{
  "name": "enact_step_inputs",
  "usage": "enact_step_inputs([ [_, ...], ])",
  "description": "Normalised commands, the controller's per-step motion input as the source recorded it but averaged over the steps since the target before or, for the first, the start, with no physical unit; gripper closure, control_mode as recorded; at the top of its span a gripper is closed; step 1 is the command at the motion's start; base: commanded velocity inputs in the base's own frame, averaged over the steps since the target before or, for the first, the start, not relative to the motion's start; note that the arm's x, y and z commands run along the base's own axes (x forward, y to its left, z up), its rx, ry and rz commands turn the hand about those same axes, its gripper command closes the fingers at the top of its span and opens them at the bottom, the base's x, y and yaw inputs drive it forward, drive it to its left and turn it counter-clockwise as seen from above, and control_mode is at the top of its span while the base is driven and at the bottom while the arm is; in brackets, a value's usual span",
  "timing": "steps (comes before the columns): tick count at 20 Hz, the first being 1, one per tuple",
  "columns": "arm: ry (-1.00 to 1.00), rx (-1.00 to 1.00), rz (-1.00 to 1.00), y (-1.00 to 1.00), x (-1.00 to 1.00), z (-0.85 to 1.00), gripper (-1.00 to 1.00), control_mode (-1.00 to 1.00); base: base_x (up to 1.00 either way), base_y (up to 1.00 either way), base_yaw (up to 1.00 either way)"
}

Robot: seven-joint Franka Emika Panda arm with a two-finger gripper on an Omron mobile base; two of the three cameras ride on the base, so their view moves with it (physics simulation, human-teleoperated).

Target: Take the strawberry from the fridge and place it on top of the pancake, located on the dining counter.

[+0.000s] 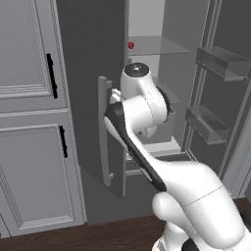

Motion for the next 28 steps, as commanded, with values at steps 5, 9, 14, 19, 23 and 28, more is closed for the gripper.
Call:
enact_step_inputs([
  [5,0.19,0.58,0.00,-0.89,-0.07,-0.11,-1.00,-1.00,0.00,0.00,0.00],
  [9,0.14,0.72,0.00,-0.66,0.06,-0.06,-1.00,-1.00,0.00,0.00,0.00],
  [14,0.22,0.60,0.04,-0.06,0.55,0.00,-1.00,-1.00,0.00,0.00,0.00],
  [19,0.44,0.29,0.14,0.13,0.99,0.05,-1.00,-1.00,0.00,0.00,0.00],
  [23,0.30,0.14,0.24,0.27,1.00,0.12,-1.00,-1.00,0.00,0.00,0.00],
  [28,0.15,0.12,0.23,0.25,0.83,0.10,-1.00,-1.00,0.00,0.00,0.00],
])
